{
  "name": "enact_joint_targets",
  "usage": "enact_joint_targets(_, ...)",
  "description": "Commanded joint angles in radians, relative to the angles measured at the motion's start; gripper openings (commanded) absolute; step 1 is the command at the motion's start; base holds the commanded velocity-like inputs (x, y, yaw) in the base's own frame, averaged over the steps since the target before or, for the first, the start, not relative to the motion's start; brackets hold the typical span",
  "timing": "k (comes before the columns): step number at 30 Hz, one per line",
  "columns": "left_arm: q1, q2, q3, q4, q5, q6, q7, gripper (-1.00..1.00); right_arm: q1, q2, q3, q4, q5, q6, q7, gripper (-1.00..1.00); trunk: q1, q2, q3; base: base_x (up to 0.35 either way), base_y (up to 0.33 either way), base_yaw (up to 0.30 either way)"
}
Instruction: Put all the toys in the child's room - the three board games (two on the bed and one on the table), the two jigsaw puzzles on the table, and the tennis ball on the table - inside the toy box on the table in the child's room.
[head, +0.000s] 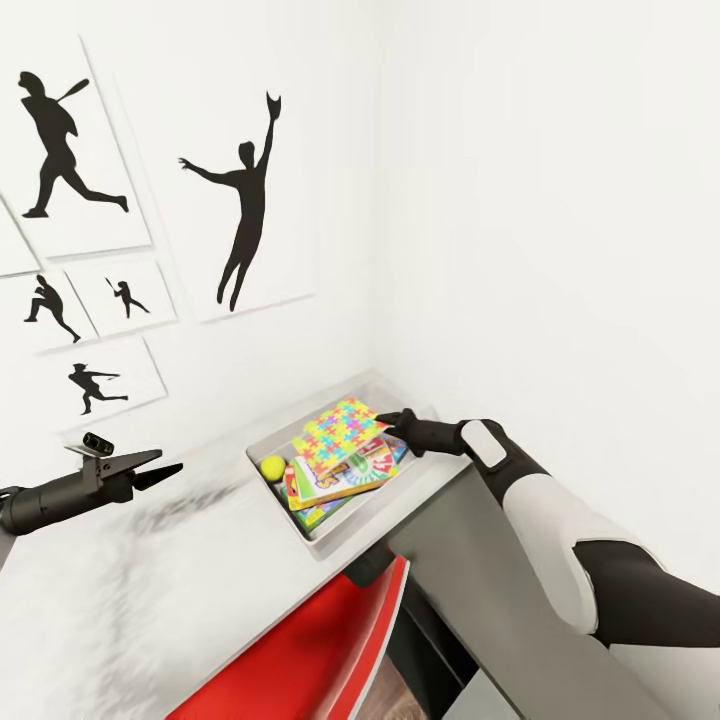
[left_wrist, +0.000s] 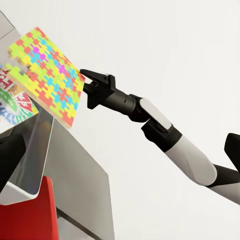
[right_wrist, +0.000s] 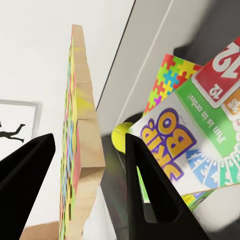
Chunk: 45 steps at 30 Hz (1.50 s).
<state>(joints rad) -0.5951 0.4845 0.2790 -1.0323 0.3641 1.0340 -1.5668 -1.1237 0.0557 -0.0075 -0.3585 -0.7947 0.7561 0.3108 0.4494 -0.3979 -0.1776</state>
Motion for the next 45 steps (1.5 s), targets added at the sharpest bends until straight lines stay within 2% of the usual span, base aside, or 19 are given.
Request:
enact_joint_targets(1, -0.001, 0.0, 0.0, 0.0, 0.0, 0.011, -0.004, 1.0, -0.001, 0.002, -0.001, 0.0, 0.003, 0.003, 0.003, -1.0, 0.001, -0.002, -0.002, 0.0, 0.0, 0.0)
enact_joint_targets(7, 0.0, 0.0, 0.0, 0.0, 0.0, 0.011, -0.004, 1.0, -0.001, 0.008, 0.0, 0.001, 0.003, 0.003, 0.003, -1.0, 0.001, -0.002, -0.002, 0.0, 0.0, 0.0)
enact_joint_targets(8, 0.0, 0.0, -0.001, 0.0, 0.0, 0.011, -0.004, 1.0, -0.001, 0.009, 0.001, 0.001, 0.004, 0.003, 0.003, 1.0, 0.001, -0.002, -0.002, 0.0, 0.0, 0.0)
enact_joint_targets(30, -0.001, 0.0, -0.001, 0.0, 0.0, 0.009, -0.004, 1.0, -0.001, 0.009, 0.005, -0.007, 0.006, 0.002, 0.008, 1.0, 0.001, -0.002, -0.002, 0.0, 0.0, 0.0)
enact_joint_targets(37, -0.001, 0.0, -0.001, 0.0, 0.0, 0.008, -0.004, 1.0, 0.006, 0.006, 0.006, -0.198, 0.005, 0.009, 0.057, 1.0, 0.001, -0.002, -0.002, -0.036, 0.0, 0.0)
enact_joint_targets(42, 0.0, 0.0, -0.003, 0.0, 0.0, 0.008, -0.004, 1.0, 0.09, -0.006, 0.006, -0.324, 0.004, 0.017, 0.074, 1.0, 0.001, -0.002, -0.002, -0.183, 0.0, 0.0)
enact_joint_targets(45, -0.001, -0.001, -0.003, 0.0, 0.0, 0.008, -0.004, 1.0, 0.168, -0.01, 0.005, -0.427, 0.004, 0.019, 0.101, 1.0, 0.001, -0.002, -0.002, -0.049, 0.0, 0.0)
